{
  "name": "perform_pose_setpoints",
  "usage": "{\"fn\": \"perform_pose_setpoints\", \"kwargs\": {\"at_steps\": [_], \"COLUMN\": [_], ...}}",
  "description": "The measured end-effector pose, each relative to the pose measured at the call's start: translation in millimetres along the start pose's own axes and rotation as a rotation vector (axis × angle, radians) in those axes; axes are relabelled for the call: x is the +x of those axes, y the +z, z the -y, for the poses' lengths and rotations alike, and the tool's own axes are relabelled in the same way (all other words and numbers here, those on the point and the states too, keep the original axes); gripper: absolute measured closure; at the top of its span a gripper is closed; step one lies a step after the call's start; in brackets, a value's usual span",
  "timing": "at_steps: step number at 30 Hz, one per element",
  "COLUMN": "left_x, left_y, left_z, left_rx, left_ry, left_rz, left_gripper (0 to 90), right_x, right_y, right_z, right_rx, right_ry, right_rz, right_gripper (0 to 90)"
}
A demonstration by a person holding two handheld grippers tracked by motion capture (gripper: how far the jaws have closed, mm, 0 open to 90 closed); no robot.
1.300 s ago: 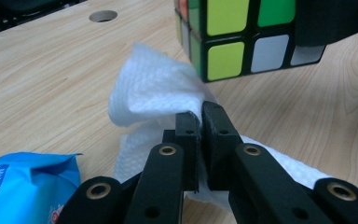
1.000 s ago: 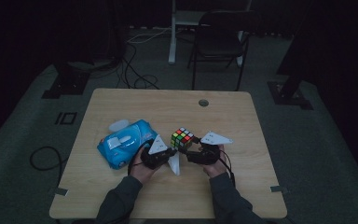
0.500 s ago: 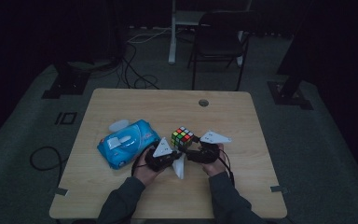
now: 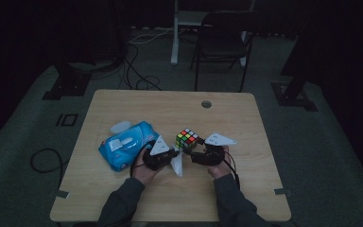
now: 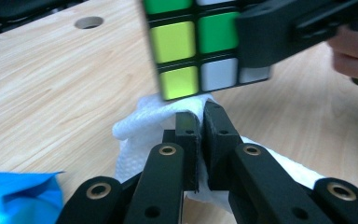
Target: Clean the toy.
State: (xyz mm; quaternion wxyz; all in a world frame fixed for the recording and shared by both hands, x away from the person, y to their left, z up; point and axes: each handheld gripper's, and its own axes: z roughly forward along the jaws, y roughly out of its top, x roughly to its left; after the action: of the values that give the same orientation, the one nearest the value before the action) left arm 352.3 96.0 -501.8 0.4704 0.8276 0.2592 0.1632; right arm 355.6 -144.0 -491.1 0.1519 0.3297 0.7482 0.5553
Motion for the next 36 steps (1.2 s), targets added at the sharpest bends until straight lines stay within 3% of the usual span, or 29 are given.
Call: {"fn": "perform_pose_setpoints", "kwargs": {"at_steps": [6, 21, 36], "left_x": [9.6, 10.3, -4.9], "left_y": [-1.0, 2.4, 12.6], "left_z": [3.5, 3.6, -0.5], "left_rx": [-0.001, -0.008, -0.017], "left_ry": [-0.03, -0.034, 0.004], "left_rz": [-0.022, -0.012, 0.045], "left_gripper": [86.8, 86.8, 86.7], "right_x": [-0.4, 4.2, 9.7], "right_y": [-0.8, 5.6, 14.6], "right_z": [1.0, -0.4, -7.0], "right_rx": [0.007, -0.001, -0.009], "right_ry": [-0.012, -0.002, 0.0], "right_rz": [0.004, -0.01, -0.031], "right_gripper": [34.4, 34.4, 34.4]}}
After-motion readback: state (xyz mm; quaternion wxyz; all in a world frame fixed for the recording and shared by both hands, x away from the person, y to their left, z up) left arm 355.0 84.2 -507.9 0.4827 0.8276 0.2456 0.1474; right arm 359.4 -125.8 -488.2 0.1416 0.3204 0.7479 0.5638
